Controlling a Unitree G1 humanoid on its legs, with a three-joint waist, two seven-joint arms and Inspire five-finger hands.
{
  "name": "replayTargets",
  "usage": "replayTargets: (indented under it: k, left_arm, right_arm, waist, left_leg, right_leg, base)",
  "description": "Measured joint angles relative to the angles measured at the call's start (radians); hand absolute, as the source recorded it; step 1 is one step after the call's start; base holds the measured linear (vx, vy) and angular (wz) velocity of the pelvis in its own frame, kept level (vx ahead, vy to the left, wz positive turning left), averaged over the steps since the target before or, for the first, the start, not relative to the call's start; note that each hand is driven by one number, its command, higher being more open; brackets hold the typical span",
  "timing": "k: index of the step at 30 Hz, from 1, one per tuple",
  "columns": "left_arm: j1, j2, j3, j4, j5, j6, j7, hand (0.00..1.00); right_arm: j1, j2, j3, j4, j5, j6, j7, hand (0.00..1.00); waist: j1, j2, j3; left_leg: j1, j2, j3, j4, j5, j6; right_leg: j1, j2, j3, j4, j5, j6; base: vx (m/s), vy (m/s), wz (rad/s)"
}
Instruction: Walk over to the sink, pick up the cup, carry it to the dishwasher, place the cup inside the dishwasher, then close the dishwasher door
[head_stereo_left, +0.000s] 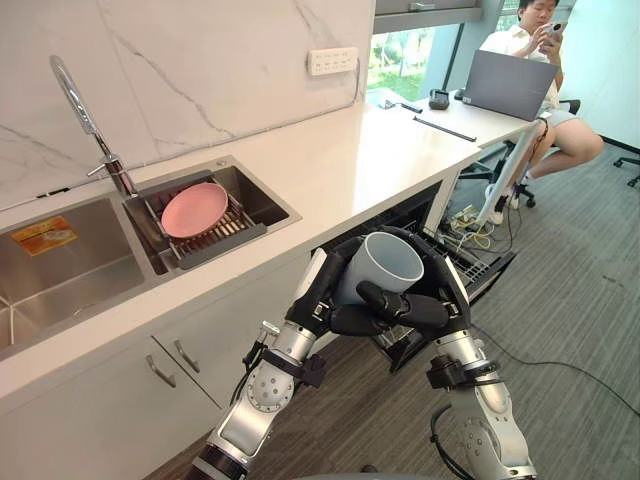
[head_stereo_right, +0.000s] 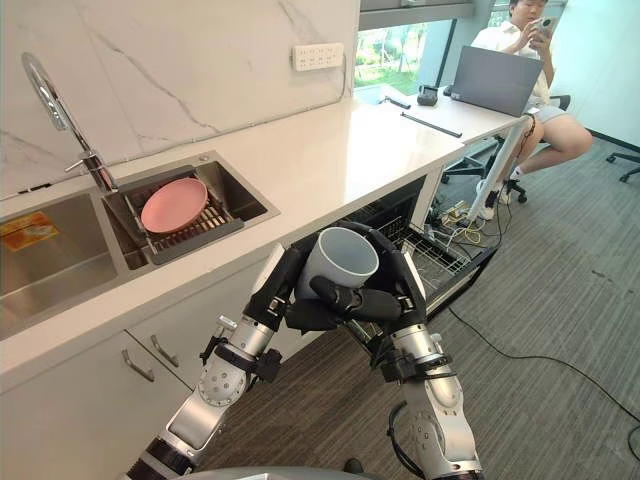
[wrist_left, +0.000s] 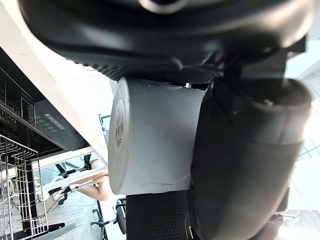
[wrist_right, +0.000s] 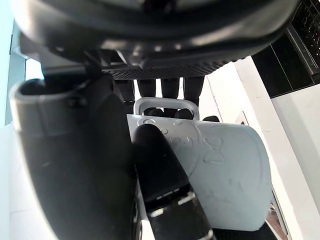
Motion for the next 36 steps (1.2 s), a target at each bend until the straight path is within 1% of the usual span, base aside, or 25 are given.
replayTargets:
  k: [3,4,11,17,23,25,33,36]
  left_arm:
    - [0.0,0.0,-0.001,0.0,0.0,0.0,0.003,0.0]
    - [0.0,0.0,-0.001,0.0,0.0,0.0,0.004,1.0]
    - [0.001,-0.001,-0.019,-0.011,-0.001,0.0,0.034,1.0]
    - [0.011,-0.001,0.005,-0.048,-0.001,-0.01,0.04,1.0]
    - [0.031,-0.001,0.033,-0.073,-0.001,-0.027,0.028,1.0]
    - [0.033,-0.001,0.05,-0.073,-0.001,-0.038,0.006,1.0]
    - [0.038,-0.004,0.079,-0.074,-0.001,-0.05,-0.032,1.0]
    - [0.054,-0.008,0.086,-0.074,-0.001,-0.061,-0.033,1.0]
  right_arm:
    - [-0.001,0.0,0.0,-0.001,0.0,0.0,0.0,0.0]
    - [-0.001,0.0,0.0,-0.001,0.0,0.0,0.0,0.0]
    - [-0.008,-0.008,-0.02,-0.012,-0.001,0.0,0.0,0.0]
    - [-0.028,-0.008,-0.028,-0.033,-0.006,0.0,0.018,0.0]
    - [-0.047,0.003,-0.032,-0.033,-0.013,0.0,0.045,0.0]
    - [-0.05,0.007,-0.034,-0.033,-0.013,0.0,0.053,0.0]
    - [-0.05,0.025,-0.04,-0.03,-0.018,0.001,0.068,0.0]
    - [-0.051,0.03,-0.041,-0.03,-0.033,0.001,0.077,0.0]
  waist:
    - [0.0,-0.001,0.0]
    - [0.0,-0.001,0.0]
    - [0.003,-0.002,0.0]
    - [0.004,-0.003,0.001]
    - [0.006,-0.01,0.007]
    - [0.006,-0.015,0.015]
    - [0.006,-0.013,0.026]
    - [0.006,-0.013,0.029]
  left_leg:
    - [-0.001,0.0,-0.001,0.0,0.0,0.0]
    - [-0.001,0.0,-0.001,0.0,0.0,0.0]
    - [-0.002,0.0,-0.007,0.005,0.0,0.0]
    - [-0.001,0.001,-0.012,0.011,-0.001,0.0]
    - [-0.001,0.001,-0.02,0.013,-0.001,0.0]
    - [-0.001,0.002,-0.022,0.014,-0.001,0.0]
    - [0.002,0.002,-0.033,0.012,-0.001,0.0]
    - [0.003,0.004,-0.035,0.011,-0.002,-0.002]
  right_leg:
    - [-0.001,0.0,0.0,0.0,0.0,0.0]
    - [-0.001,0.0,-0.001,0.0,0.0,0.0]
    - [0.006,0.0,-0.006,0.0,0.0,0.0]
    - [0.01,-0.001,-0.011,0.0,0.0,0.0]
    - [0.014,-0.002,-0.02,0.0,-0.001,-0.001]
    - [0.016,-0.002,-0.024,0.0,-0.001,-0.002]
    - [0.022,-0.002,-0.035,0.001,-0.008,-0.002]
    - [0.023,0.0,-0.036,0.001,-0.011,-0.003]
  base:
    - [0.0,0.0,0.0]
    - [0.0,0.0,0.0]
    - [0.0,0.0,0.0]
    - [0.0,0.0,0.02]
    - [0.0,-0.001,0.03]
    - [-0.02,-0.02,0.03]
    - [-0.01,-0.014,0.03]
    - [0.0,0.0,0.0]
